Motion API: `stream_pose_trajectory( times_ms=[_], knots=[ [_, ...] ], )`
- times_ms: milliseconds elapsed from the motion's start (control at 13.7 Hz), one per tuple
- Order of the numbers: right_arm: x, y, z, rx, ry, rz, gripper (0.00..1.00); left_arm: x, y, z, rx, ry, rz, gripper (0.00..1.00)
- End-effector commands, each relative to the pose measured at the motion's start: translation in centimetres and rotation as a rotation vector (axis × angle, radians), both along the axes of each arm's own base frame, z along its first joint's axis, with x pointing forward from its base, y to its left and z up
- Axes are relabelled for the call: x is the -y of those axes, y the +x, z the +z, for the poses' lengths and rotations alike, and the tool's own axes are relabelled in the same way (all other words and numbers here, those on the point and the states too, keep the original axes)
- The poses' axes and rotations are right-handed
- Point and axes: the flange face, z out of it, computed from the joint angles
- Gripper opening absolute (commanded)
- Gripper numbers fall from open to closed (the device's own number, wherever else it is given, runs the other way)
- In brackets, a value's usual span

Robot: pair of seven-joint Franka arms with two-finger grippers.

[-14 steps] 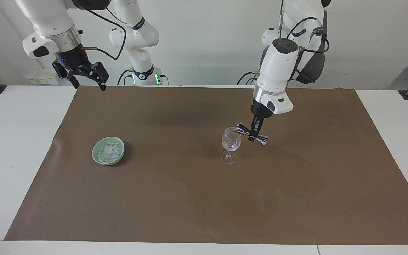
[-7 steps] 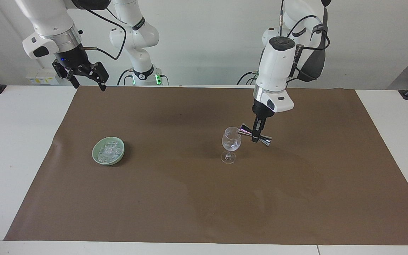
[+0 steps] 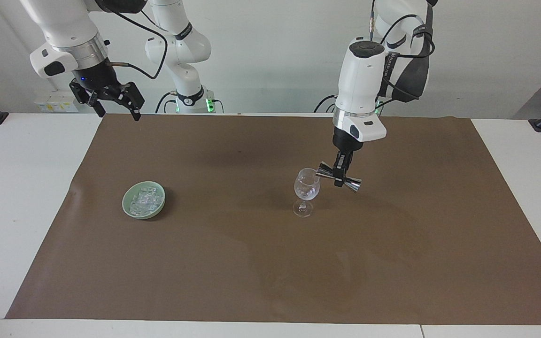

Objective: Pour wine and add ice with both arms
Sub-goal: 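Tilt the silver cup with the left gripper to pour into the glass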

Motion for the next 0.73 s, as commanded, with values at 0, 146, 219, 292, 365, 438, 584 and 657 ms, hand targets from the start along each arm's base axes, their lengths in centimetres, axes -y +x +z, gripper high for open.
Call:
stream_pose_trajectory(
  times_ms=[0, 146, 219, 292, 365, 438, 584, 657],
  knots=[
    [0.0, -0.6, 0.2, -0.002, 0.029, 0.013, 1.00, 0.2, -0.2, 0.8, 0.061, 0.056, -0.007, 0.00],
    [0.0, -0.6, 0.2, -0.002, 0.029, 0.013, 1.00, 0.2, 0.0, 1.4, 0.099, 0.095, -0.026, 0.00],
    [0.0, -0.6, 0.2, -0.002, 0.029, 0.013, 1.00, 0.3, 0.0, 1.5, 0.114, 0.112, -0.036, 0.00],
    [0.0, -0.6, 0.2, -0.002, 0.029, 0.013, 1.00, 1.1, -0.4, 1.6, 0.134, 0.126, -0.061, 0.00],
    [0.0, -0.6, 0.2, -0.002, 0.029, 0.013, 1.00, 1.4, -0.5, 1.7, 0.143, 0.126, -0.062, 0.00],
    [0.0, -0.6, 0.2, -0.002, 0.029, 0.013, 1.00, 1.5, -0.6, 1.9, 0.147, 0.120, -0.053, 0.00],
    [0.0, -0.6, 0.2, -0.002, 0.029, 0.013, 1.00, 2.4, -1.1, 1.8, 0.149, 0.125, -0.067, 0.00],
    [0.0, -0.6, 0.2, -0.002, 0.029, 0.013, 1.00, 2.5, -1.2, 1.9, 0.163, 0.141, -0.075, 0.00]
  ],
)
